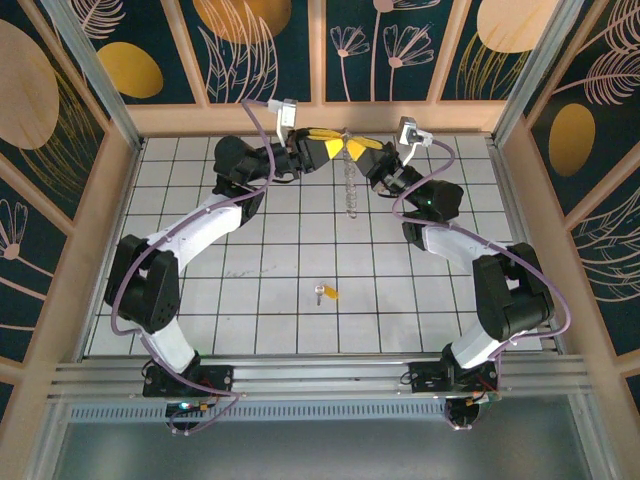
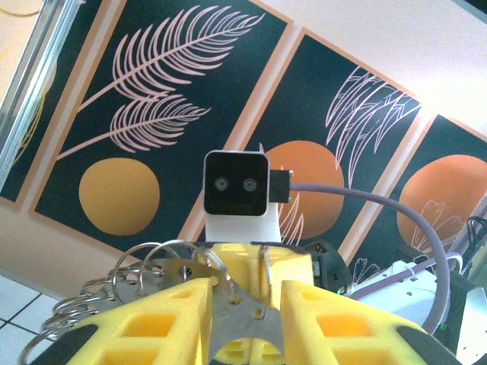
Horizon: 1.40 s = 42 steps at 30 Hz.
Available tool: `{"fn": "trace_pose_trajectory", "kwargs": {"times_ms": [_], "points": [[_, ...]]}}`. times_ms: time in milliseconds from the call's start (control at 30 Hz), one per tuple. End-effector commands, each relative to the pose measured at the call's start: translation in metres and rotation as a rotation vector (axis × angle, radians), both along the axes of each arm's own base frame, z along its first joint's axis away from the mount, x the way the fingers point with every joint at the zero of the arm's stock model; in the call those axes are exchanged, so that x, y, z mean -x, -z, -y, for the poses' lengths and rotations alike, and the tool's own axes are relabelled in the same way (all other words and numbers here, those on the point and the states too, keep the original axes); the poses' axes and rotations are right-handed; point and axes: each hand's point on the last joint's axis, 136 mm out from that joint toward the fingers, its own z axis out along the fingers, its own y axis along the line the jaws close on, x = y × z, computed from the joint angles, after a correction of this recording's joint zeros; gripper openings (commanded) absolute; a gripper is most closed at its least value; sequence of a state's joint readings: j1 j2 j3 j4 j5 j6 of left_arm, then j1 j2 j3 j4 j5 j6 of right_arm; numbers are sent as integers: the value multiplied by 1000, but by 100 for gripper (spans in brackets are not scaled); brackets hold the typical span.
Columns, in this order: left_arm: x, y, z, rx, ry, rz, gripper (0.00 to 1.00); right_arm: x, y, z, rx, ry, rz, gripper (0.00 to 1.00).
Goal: Put the keys on the keyring
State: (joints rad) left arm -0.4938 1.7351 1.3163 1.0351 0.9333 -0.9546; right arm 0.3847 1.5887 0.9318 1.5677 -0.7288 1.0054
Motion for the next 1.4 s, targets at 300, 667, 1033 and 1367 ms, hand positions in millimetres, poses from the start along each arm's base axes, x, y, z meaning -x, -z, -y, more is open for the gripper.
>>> {"fn": "trace_pose_trajectory", "kwargs": {"times_ms": [300, 667, 1033, 1367], "points": [[-6, 2, 2, 5, -14, 14, 26, 13, -18, 2, -45, -12, 71, 0], [-9, 1, 3, 11, -16, 8, 23, 12, -14, -3, -31, -22, 60, 0], [-13, 1, 1, 19, -45, -2, 30, 12, -13, -5, -17, -14, 60, 0], [-19, 6, -5, -20, -148, -3, 46, 4, -11, 0, 2, 56, 42, 0]]}}
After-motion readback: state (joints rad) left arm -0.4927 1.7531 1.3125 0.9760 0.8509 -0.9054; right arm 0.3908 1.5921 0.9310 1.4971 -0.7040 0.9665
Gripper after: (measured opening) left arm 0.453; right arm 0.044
